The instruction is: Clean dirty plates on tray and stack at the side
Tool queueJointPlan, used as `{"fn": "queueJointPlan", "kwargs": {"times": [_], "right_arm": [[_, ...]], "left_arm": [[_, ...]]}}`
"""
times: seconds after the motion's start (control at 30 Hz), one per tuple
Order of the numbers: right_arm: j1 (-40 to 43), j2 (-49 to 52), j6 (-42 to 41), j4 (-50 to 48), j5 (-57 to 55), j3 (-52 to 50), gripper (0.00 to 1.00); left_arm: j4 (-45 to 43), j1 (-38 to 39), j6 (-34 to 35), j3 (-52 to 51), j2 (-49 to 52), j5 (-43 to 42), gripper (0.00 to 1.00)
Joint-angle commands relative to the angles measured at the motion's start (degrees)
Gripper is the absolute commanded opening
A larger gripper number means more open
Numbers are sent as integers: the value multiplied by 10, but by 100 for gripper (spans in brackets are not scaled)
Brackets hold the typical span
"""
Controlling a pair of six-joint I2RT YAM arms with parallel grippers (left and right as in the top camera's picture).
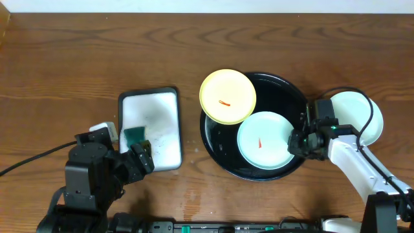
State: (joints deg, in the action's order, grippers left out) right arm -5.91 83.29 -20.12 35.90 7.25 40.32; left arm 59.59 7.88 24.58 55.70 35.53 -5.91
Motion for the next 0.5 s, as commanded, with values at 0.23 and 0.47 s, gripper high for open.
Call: {"fn": "queueJointPlan", "kwargs": {"times": [0.23,0.47], "right_arm": [[15,0,123,-60,-8,19,27],[13,28,164,-125,-10,18,27]], "left_arm": [[6,-3,8,8,0,-1,84],[7,-3,12,8,0,-1,84]]}}
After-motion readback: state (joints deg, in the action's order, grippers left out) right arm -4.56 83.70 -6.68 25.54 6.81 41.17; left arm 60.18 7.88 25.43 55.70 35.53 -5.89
